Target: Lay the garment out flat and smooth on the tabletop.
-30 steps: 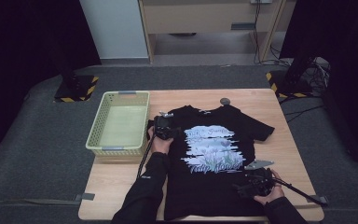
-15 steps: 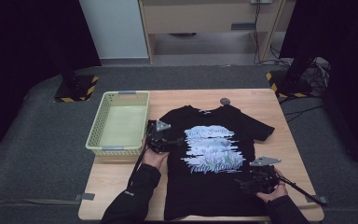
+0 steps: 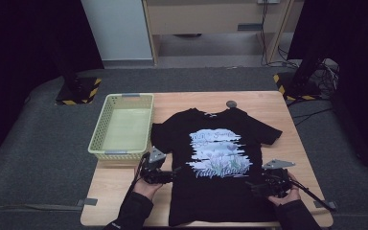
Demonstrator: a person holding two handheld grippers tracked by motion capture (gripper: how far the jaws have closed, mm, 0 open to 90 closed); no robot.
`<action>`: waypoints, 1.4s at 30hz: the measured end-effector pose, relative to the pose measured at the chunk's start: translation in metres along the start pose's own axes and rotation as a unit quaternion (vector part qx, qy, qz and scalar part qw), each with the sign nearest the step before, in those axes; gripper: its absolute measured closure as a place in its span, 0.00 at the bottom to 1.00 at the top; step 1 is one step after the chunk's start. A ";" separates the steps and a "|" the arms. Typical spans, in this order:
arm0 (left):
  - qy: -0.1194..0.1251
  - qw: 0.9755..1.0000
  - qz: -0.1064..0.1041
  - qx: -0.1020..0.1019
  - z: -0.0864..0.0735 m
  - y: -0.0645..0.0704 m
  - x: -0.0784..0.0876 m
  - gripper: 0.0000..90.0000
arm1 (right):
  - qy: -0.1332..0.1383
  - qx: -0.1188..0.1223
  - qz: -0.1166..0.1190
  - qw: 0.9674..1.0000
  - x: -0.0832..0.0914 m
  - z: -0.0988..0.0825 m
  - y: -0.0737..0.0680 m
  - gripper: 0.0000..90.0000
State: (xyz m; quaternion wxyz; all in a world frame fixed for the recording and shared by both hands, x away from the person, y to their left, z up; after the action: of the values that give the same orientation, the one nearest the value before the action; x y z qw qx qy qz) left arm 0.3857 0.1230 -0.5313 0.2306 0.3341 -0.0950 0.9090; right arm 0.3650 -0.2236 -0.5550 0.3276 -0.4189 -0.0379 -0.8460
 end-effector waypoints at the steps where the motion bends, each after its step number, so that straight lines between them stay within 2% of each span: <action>1: 0.002 1.000 0.001 -0.004 -0.003 -0.001 0.002 0.23 | 0.002 -0.002 -0.001 1.000 0.001 0.000 0.002 0.01; 6: 0.000 1.000 -0.004 0.006 -0.016 -0.007 0.013 0.21 | 0.005 -0.006 -0.008 1.000 0.005 -0.001 0.008 0.01; 9: -0.011 1.000 0.006 0.001 -0.028 -0.014 0.016 0.18 | 0.006 -0.011 -0.008 1.000 0.007 -0.002 0.011 0.01; 10: -0.016 1.000 0.013 -0.005 -0.036 -0.018 0.017 0.17 | 0.007 -0.010 -0.013 1.000 0.009 -0.003 0.013 0.01; 11: -0.016 1.000 0.013 -0.005 -0.036 -0.018 0.017 0.16 | 0.007 -0.010 -0.013 1.000 0.009 -0.003 0.013 0.01; 13: -0.028 0.999 0.026 -0.015 -0.045 -0.024 0.018 0.16 | 0.010 -0.013 -0.016 1.000 0.011 -0.003 0.016 0.01; 16: -0.040 0.999 0.015 0.005 -0.056 -0.032 0.019 0.12 | 0.009 -0.019 -0.023 1.000 0.013 -0.005 0.021 0.01; 18: -0.044 0.999 0.021 0.004 -0.062 -0.037 0.021 0.12 | 0.007 -0.018 -0.030 0.999 0.014 -0.007 0.025 0.01; 25: -0.043 0.998 0.046 0.015 -0.073 -0.059 0.031 0.10 | 0.008 -0.033 -0.047 0.998 0.019 -0.012 0.038 0.01; 28: -0.047 0.997 0.050 0.023 -0.078 -0.068 0.032 0.09 | 0.010 -0.036 -0.061 0.997 0.022 -0.015 0.046 0.02; 32: -0.049 0.996 0.069 0.021 -0.083 -0.081 0.033 0.09 | 0.010 -0.038 -0.083 0.996 0.025 -0.021 0.061 0.02; 38: -0.047 0.995 0.084 0.024 -0.087 -0.090 0.033 0.07 | 0.023 -0.056 -0.096 0.994 0.031 -0.029 0.077 0.05; 42: -0.051 0.994 0.088 0.029 -0.091 -0.094 0.031 0.07 | 0.020 -0.064 -0.098 0.993 0.031 -0.035 0.086 0.04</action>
State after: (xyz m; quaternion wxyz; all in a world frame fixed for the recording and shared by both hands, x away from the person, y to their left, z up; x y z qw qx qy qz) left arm 0.3590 0.2464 -0.5778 0.1351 0.3765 -0.1091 0.9100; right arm 0.3783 -0.3187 -0.5727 0.2167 -0.4163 -0.0181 -0.8829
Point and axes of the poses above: each handheld gripper's, and its own axes: x roughly backward along the jaws, z roughly out of its top, y roughly to its right, the point moved 7 cm from there along -x, roughly forward along the jaws, and after that the axes turned 11 degrees about z, right-handed, at the moved point
